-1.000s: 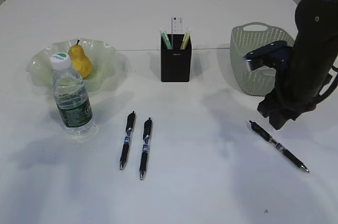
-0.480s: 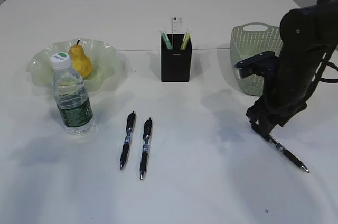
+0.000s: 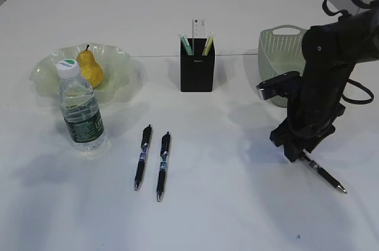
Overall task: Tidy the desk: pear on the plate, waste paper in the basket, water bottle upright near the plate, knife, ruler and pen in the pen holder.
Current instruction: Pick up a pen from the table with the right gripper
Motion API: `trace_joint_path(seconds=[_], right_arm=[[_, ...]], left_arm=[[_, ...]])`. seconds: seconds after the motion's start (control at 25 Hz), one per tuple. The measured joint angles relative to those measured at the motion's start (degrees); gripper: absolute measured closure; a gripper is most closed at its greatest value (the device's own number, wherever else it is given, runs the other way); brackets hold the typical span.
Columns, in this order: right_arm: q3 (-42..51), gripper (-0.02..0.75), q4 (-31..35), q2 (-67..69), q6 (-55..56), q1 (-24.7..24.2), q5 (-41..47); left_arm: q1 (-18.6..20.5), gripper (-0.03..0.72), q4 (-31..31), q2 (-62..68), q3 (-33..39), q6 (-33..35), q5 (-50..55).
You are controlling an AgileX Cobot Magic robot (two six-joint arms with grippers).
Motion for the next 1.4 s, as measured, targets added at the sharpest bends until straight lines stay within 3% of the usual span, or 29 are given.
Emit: trace_joint_path(seconds=[0.36, 0.8, 1.12, 1.4], right_arm=[[-0.27, 0.416, 1.21, 1.67, 0.00, -0.13, -0.14], [-0.27, 0.640, 1.94, 1.76, -0.31, -0.13, -0.14], [-3.61, 0.650, 4.95, 1.00, -2.13, -0.13, -0.14], [-15.30, 0.650, 14.89, -2.35, -6.36, -0.13, -0.27]], left_arm=[[0.00, 0.222, 0.00, 0.00, 0.00, 0.00, 0.00], [0.00, 0.222, 0.00, 0.00, 0.00, 0.00, -0.08], [0.00, 0.222, 0.00, 0.00, 0.00, 0.00, -0.08], [0.00, 0.222, 0.00, 0.00, 0.00, 0.00, -0.08]])
